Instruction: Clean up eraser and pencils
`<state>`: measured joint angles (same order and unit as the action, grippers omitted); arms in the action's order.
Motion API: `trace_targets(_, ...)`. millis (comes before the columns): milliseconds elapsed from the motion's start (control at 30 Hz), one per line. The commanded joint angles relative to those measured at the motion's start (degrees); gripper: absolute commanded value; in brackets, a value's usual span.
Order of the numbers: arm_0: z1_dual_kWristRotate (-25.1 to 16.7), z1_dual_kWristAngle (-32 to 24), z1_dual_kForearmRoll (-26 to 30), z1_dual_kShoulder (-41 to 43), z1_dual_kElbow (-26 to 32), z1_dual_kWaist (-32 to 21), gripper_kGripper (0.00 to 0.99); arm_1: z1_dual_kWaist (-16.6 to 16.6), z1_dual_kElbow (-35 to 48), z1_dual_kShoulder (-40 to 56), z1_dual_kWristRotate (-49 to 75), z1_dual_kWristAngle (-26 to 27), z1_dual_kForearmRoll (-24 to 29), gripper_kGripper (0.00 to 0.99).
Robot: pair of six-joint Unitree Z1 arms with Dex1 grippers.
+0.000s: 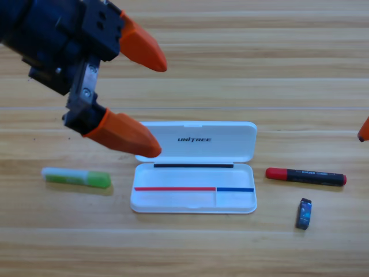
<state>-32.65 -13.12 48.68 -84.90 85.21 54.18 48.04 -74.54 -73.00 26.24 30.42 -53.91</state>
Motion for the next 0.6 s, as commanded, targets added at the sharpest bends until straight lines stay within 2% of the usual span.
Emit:
trace_targets(33, -0.5, 0.6, 0.5, -1.6, -0.4, 1.5, 0.989, 1.6, 1.2, -1.4, -0.6, 1.0, -1.0, 0.985)
trace_targets(267, -0.5, 0.6, 0.9, -1.5, -0.4, 1.5, 0.989, 1.6, 2.1, 0.7, -2.3, 0.6, -1.1, 0.985)
trace_targets(333, -0.5, 0.6, 1.0, -1.5, -0.4, 1.6, 0.989, 0.2, 1.8, 1.0, -5.5, -1.5, -1.6, 0.985)
trace_targets(433, -0.6, 0.6, 1.2, -1.5, -0.4, 1.5, 0.989, -3.8, 0.9, -0.1, -9.9, -6.2, -3.0, 0.985)
trace_targets(600, -0.6, 0.7, 1.3, -1.4, -0.5, 1.6, 0.989, -4.6, -0.5, -6.4, -23.8, -14.0, -4.0, 0.982)
